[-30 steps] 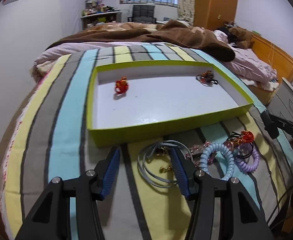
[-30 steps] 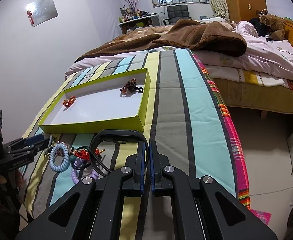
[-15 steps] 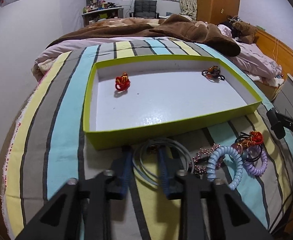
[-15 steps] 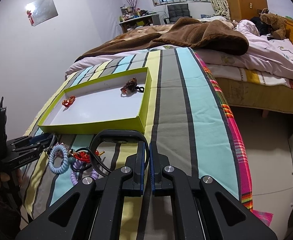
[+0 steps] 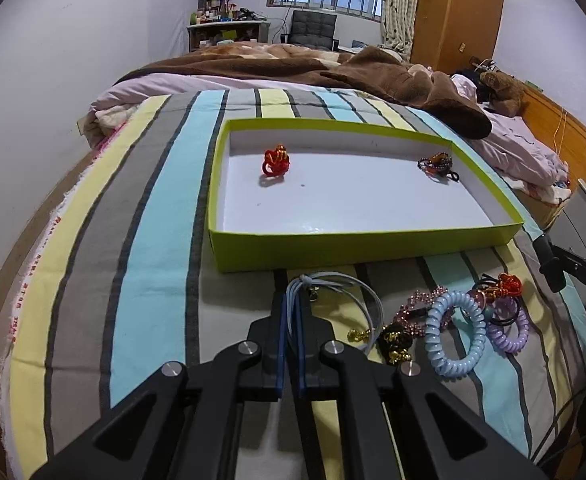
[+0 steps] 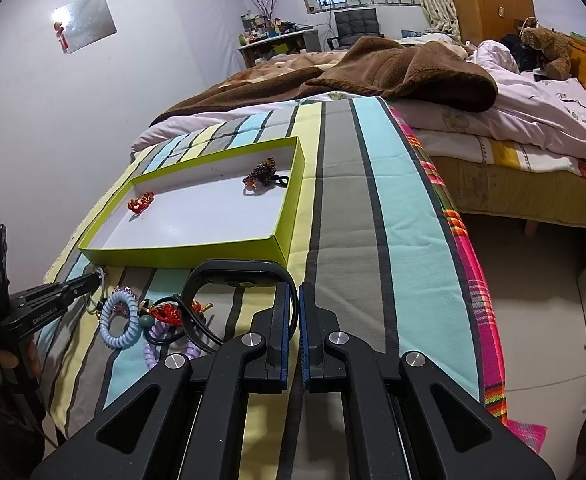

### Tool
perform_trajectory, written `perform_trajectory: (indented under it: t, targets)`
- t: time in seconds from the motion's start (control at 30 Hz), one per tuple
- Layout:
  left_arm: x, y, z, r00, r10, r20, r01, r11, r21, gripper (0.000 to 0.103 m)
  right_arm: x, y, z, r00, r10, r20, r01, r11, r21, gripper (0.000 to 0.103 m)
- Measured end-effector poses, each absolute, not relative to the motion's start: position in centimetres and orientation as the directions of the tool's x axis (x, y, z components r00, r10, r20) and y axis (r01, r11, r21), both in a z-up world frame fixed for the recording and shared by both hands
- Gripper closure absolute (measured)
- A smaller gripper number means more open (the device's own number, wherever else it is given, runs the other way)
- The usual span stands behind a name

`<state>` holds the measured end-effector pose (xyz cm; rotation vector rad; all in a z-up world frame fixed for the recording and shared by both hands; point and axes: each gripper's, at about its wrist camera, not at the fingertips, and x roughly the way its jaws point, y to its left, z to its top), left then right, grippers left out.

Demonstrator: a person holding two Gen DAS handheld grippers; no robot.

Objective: Organize jewelry
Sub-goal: 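Grasp the grey wire bracelet with the left gripper while the right holds the black band, then carry the grey wire and black band into the box and open both grippers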

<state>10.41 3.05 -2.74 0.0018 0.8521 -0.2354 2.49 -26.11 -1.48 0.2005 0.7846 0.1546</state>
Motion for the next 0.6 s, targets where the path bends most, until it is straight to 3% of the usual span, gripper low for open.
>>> perform_trajectory:
  t: [0.6]
  targets:
    - [10.1, 3.8, 1.3, 0.698, -0.218, -0.682, 0.201, 0.974, -0.105, 0.099, 2.8, -24.8, 1.2, 0.73, 0.239, -0.641, -0.114, 0.967, 0.23, 0.099]
